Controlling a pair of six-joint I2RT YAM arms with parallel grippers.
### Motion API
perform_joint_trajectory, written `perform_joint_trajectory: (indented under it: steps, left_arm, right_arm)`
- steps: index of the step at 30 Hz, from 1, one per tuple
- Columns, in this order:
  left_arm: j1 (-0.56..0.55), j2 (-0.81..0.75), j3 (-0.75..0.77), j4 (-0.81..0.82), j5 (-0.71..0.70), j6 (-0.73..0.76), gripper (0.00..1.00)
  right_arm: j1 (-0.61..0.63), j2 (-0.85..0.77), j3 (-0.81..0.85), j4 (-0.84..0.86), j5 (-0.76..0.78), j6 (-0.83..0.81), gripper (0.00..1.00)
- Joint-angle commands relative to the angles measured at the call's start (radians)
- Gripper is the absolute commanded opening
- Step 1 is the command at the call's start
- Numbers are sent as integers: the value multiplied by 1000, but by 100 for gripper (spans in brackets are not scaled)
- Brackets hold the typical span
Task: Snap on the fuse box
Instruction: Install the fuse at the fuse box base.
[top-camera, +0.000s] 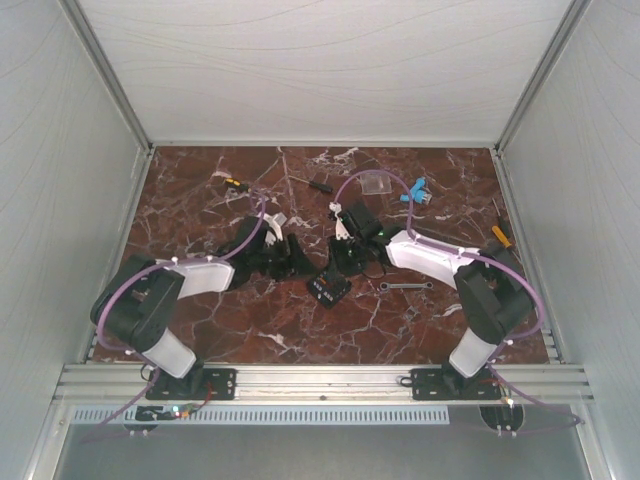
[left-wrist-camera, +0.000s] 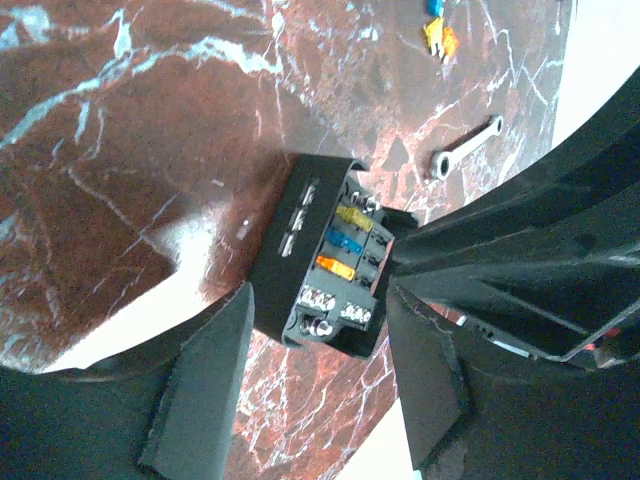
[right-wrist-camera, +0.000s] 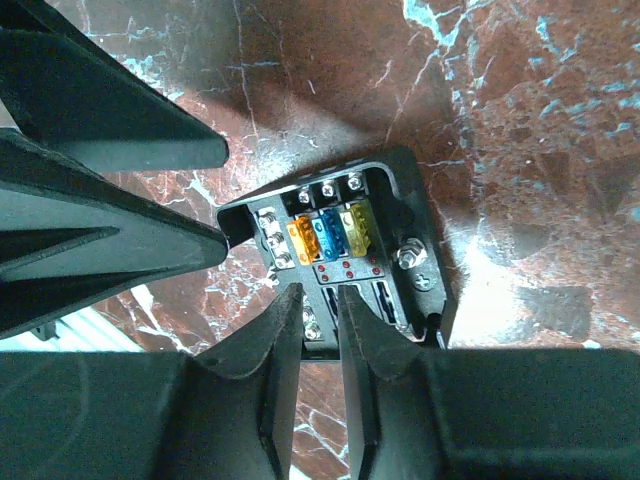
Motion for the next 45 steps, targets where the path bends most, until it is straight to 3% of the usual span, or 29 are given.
perform_joint_trajectory:
  steps: [1,30,45]
  left_arm:
    - [-16,25,63,-22,-31,51,58]
    - [-77,131,132,-70,-48,97,45]
    - [-117,153,141,-128,-89,106,34]
  right_arm:
    - [-13,0,-33,87,-59,92,18]
    - [-3,57,-54,151,-55,149,5]
    - [38,125,-8,14,68,93,0]
